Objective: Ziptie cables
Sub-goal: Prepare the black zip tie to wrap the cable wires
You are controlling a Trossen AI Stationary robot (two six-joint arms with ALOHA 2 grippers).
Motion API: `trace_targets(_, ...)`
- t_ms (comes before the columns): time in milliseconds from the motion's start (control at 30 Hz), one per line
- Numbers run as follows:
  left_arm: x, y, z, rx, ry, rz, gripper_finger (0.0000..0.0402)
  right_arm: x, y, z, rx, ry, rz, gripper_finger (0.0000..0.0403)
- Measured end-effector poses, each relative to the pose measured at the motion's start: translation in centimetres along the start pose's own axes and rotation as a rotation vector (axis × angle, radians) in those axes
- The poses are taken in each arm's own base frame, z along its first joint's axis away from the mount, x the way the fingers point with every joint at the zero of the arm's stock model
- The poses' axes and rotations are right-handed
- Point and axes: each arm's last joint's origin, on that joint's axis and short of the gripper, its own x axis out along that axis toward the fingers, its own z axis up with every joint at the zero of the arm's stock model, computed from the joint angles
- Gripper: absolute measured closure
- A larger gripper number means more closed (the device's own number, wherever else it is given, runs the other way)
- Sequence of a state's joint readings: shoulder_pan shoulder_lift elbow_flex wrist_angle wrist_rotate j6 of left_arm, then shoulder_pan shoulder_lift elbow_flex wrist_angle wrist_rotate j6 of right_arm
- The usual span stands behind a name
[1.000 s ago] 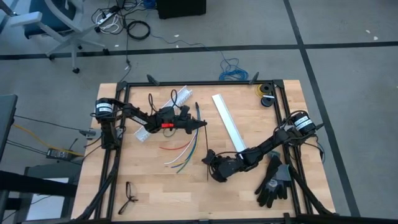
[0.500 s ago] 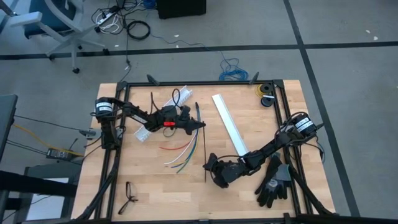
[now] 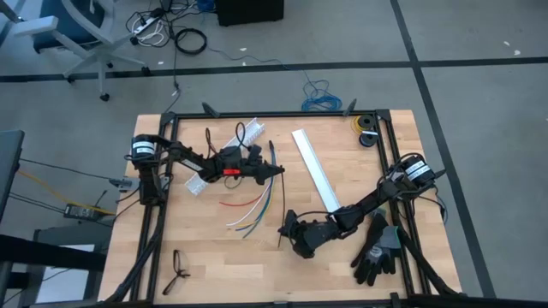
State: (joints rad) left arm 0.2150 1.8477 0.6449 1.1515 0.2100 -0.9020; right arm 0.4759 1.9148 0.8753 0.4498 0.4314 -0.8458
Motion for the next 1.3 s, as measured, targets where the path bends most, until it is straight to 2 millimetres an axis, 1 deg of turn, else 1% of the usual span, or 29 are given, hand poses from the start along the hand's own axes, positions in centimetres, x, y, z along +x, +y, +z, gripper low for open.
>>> trace_targets(133, 0.0, 0.1, 0.1, -0.029, -0.023, 0.017, 0.0401, 0.0, 0.0, 0.0, -0.019, -0.011, 0.008, 0.0330)
trace_targets(300, 0.0, -0.1, 0.0, -0.043, -0.028, 0.010, 0.0401, 0.1, -0.2, -0.6, -0.099, 0.099, -0.041, 0.0330)
trace_targets(467, 0.0, -0.1, -0.1, -0.043, -0.023, 0.014, 0.0401, 0.1, -0.3, -0.4, -0.051, 0.044, -0.023, 0.0330)
trace_targets(733, 0.0, 0.0, 0.0, -0.030, -0.039, 0.029, 0.0401, -0.3, 0.3, 0.5, -0.035, -0.009, -0.002, 0.0330)
trace_targets(867, 0.0, 0.0, 0.0, -0.025, -0.043, 0.032, 0.0401, -0.4, 0.4, 0.6, 0.006, -0.017, 0.002, 0.0330)
trace_targets(1033, 0.0, 0.0, 0.0, -0.023, -0.040, 0.030, 0.0401, -0.5, 0.6, 0.9, 0.010, -0.024, 0.005, 0.0331)
trace_targets(1133, 0.0, 0.0, 0.0, -0.013, -0.037, 0.028, 0.0401, -0.6, 0.7, 1.1, 0.038, -0.029, 0.002, 0.0342)
trace_targets(1300, 0.0, 0.0, 0.0, 0.006, -0.032, 0.029, 0.0401, -0.7, 0.9, 1.2, 0.070, -0.028, 0.004, 0.0378)
